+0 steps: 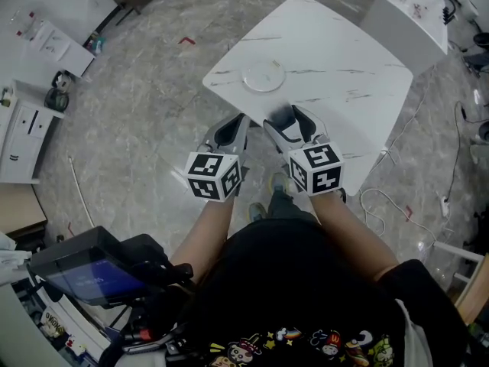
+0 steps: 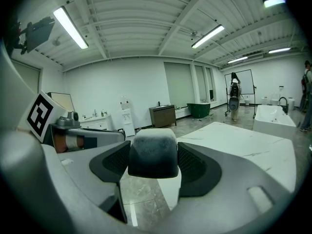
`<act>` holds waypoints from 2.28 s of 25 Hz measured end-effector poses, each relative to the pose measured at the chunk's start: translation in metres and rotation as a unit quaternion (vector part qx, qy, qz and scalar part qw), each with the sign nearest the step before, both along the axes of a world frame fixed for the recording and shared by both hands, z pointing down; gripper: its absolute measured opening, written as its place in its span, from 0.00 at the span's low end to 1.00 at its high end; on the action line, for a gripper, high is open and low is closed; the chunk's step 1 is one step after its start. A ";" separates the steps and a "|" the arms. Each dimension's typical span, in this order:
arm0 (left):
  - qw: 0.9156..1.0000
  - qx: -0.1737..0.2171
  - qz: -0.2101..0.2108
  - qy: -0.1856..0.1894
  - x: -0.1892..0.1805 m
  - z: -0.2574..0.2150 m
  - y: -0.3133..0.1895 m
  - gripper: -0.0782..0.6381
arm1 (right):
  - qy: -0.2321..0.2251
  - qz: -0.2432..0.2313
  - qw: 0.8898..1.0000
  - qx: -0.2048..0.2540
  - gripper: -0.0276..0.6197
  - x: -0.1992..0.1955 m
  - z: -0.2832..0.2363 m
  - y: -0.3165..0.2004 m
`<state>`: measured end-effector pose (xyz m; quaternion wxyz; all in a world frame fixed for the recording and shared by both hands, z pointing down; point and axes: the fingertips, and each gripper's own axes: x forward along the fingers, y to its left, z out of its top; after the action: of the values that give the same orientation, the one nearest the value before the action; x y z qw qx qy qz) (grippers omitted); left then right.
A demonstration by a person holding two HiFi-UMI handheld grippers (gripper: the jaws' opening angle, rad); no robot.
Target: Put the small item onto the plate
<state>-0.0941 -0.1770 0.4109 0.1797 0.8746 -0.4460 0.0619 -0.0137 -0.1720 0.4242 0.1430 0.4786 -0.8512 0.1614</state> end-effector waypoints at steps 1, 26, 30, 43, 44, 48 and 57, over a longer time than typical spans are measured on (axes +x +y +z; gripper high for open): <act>1.000 -0.001 -0.002 0.000 0.002 0.001 -0.006 0.11 | 0.000 -0.002 1.000 -0.001 0.55 0.002 0.001 -0.006; 0.999 -0.031 -0.034 -0.010 0.034 0.035 -0.109 0.11 | -0.001 -0.052 0.998 -0.022 0.55 0.015 0.033 -0.111; 0.999 -0.036 -0.038 -0.013 0.038 0.042 -0.125 0.11 | 0.001 -0.053 0.998 -0.028 0.55 0.018 0.043 -0.127; 0.996 -0.053 -0.064 -0.018 0.036 0.069 -0.162 0.11 | 0.017 -0.058 0.997 -0.046 0.55 0.020 0.075 -0.168; 0.996 -0.055 -0.066 -0.019 0.034 0.074 -0.166 0.11 | 0.020 -0.059 0.997 -0.048 0.55 0.019 0.081 -0.172; 0.995 -0.064 -0.074 -0.020 0.024 0.090 -0.177 0.11 | 0.036 -0.065 0.995 -0.059 0.55 0.011 0.104 -0.187; 0.993 -0.082 -0.082 -0.019 0.013 0.108 -0.188 0.11 | 0.066 -0.071 0.992 -0.080 0.55 -0.001 0.143 -0.214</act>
<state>-0.0809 -0.3654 0.5193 0.2463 0.8163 -0.5127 0.1002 -0.0149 -0.3864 0.5669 0.2474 0.4138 -0.8561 0.1862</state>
